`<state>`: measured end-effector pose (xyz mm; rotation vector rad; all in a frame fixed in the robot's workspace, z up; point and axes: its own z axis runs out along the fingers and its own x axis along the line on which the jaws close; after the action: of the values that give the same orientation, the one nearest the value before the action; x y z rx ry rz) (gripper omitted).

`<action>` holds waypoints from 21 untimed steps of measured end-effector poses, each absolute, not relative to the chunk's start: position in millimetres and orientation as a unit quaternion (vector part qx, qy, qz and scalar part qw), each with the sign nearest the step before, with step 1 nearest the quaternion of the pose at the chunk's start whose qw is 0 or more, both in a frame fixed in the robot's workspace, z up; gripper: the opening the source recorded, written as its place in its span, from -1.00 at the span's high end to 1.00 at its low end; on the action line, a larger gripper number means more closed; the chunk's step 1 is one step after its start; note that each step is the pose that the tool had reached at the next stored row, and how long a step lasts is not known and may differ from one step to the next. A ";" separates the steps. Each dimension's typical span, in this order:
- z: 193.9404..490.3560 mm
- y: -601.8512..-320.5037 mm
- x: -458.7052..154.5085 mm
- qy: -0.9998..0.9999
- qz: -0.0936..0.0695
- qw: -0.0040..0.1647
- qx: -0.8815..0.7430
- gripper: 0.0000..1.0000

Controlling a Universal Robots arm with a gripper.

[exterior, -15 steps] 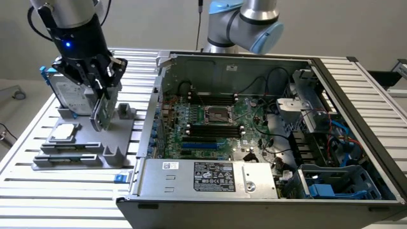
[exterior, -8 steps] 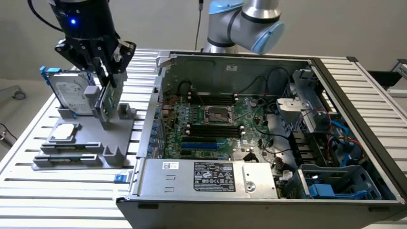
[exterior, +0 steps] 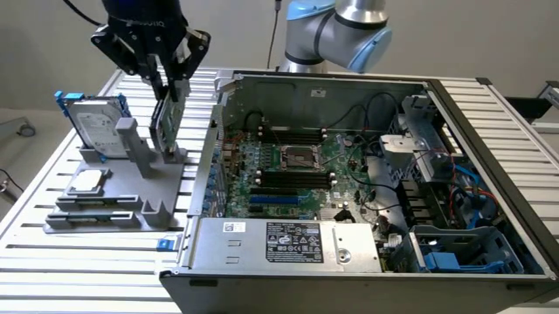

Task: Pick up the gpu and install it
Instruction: 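Pick up the gpu and move the gpu toward the slot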

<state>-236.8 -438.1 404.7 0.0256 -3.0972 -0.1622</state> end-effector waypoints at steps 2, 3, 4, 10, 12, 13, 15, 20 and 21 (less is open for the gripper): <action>414.0 -438.8 -227.5 -0.998 -0.052 0.021 0.008 0.47; 418.4 -439.2 -223.1 -0.998 -0.053 0.022 0.008 0.47; 422.9 -439.5 -218.5 -0.998 -0.053 0.022 0.008 0.47; 441.4 -441.1 -192.8 -0.998 -0.054 0.030 0.008 0.47; 442.0 -441.4 -183.4 -0.998 -0.055 0.032 0.008 0.47; 442.0 -441.5 -178.9 -0.998 -0.055 0.033 0.008 0.47; 441.9 -441.6 -169.9 -0.998 -0.055 0.034 0.007 0.47; 436.5 -441.8 -147.1 -0.998 -0.055 0.035 0.007 0.47; 434.7 -441.7 -142.7 -0.998 -0.055 0.035 0.007 0.47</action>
<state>-142.7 -441.7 434.7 0.0228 -3.0660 -0.1681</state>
